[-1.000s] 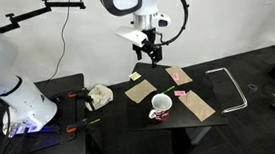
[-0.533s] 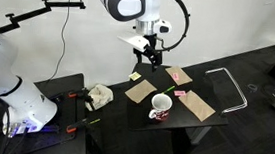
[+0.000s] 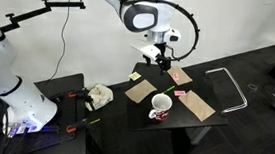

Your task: Put the pen inside the mug cup

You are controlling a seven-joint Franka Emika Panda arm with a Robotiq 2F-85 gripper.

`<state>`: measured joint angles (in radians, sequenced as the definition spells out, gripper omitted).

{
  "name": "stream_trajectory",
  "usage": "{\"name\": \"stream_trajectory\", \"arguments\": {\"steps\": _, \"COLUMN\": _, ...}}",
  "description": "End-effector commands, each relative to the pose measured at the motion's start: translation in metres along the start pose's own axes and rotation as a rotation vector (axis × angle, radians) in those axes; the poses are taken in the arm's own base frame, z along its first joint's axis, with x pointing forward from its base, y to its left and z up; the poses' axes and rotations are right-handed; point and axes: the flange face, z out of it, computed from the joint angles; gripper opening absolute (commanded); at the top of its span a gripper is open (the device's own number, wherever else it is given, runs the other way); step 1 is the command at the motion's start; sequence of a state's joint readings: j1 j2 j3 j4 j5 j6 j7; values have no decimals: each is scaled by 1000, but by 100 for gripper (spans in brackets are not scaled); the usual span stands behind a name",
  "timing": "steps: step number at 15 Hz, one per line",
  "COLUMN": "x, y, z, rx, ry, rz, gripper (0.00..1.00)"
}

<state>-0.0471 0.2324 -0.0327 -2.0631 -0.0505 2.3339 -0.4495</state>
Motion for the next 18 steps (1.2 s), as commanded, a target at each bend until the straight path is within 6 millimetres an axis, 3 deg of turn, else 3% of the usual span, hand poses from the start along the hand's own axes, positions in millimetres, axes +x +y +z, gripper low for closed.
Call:
{"name": "stream_trajectory", "arguments": {"steps": 1, "x": 20, "y": 13, "z": 14, "rx": 9, "ry": 39, "rz": -3, "gripper": 100}}
{"name": "stream_trajectory", "arguments": {"steps": 13, "x": 45, "y": 34, "z": 82, "rx": 54, "ry": 20, "rz": 23, "gripper": 100}}
{"name": "stream_trajectory", "arguments": {"steps": 18, "x": 53, "y": 40, "z": 101, "rx": 60, "ry": 7, "rz": 48, "gripper": 100}}
